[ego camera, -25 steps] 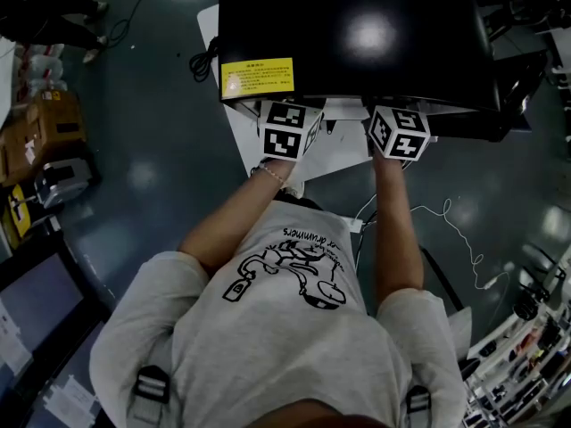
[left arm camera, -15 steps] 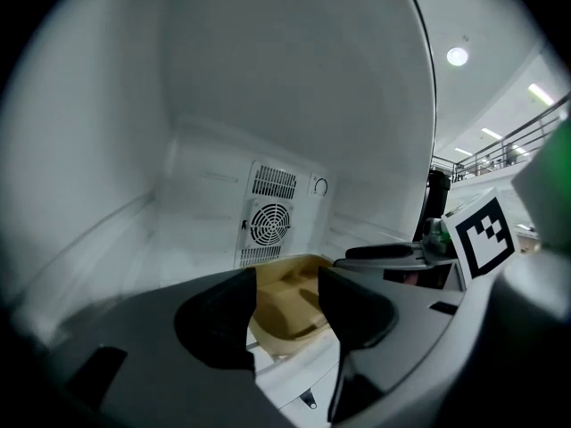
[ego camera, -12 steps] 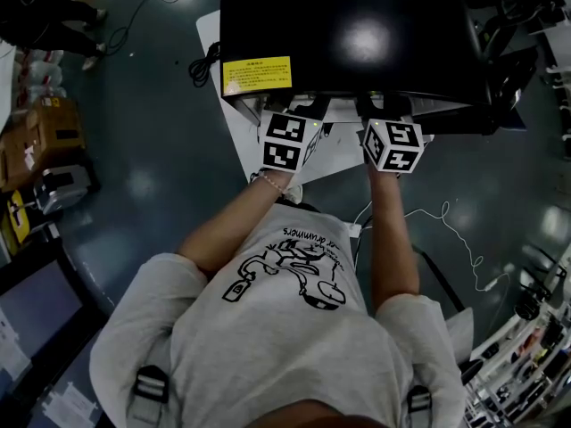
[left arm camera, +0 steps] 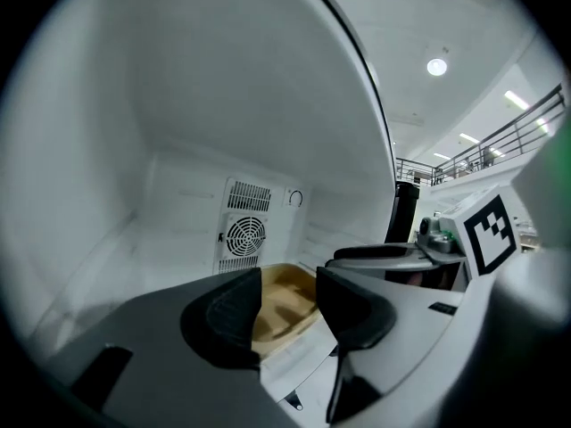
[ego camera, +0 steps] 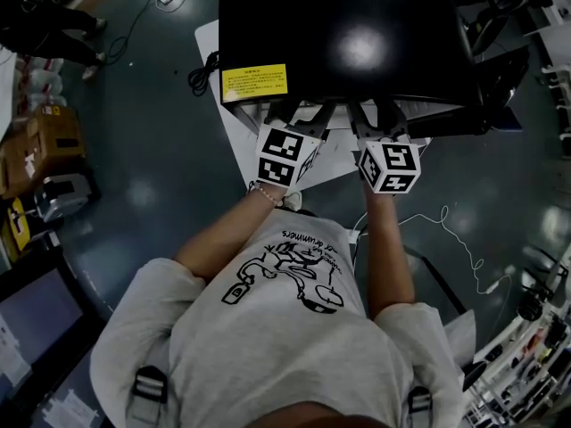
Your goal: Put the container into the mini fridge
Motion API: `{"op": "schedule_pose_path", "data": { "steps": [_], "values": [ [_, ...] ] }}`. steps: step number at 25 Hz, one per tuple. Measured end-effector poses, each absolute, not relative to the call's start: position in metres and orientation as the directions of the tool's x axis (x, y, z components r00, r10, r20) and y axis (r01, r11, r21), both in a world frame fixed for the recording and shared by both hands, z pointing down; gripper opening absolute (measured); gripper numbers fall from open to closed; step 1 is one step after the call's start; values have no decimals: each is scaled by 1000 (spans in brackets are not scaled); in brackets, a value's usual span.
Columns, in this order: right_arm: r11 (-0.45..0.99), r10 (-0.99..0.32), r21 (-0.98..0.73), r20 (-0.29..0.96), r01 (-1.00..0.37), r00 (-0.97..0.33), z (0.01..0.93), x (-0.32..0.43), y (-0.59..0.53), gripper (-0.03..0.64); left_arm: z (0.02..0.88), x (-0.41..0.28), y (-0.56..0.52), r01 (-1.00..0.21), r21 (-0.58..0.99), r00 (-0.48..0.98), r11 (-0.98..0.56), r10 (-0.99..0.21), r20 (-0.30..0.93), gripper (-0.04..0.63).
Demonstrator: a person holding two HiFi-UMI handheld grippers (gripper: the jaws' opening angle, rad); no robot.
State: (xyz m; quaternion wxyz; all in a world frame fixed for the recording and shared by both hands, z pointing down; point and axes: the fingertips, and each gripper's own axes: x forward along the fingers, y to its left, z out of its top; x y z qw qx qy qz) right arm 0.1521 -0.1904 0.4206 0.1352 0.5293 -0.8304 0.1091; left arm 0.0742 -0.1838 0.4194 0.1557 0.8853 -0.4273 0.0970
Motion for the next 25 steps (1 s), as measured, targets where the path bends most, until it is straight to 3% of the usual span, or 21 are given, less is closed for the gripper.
{"op": "schedule_pose_path", "data": {
  "steps": [18,25],
  "values": [
    [478,-828,-60,303,-876,-472,392,135,-140,79,382,77,-145,-673,144,738,-725,-645,198,57],
    [499,-828,-61,260,-864,-497,362,124,-122,51,358,73,-130,-626,132,779,-768,-608,155,21]
  ]
}}
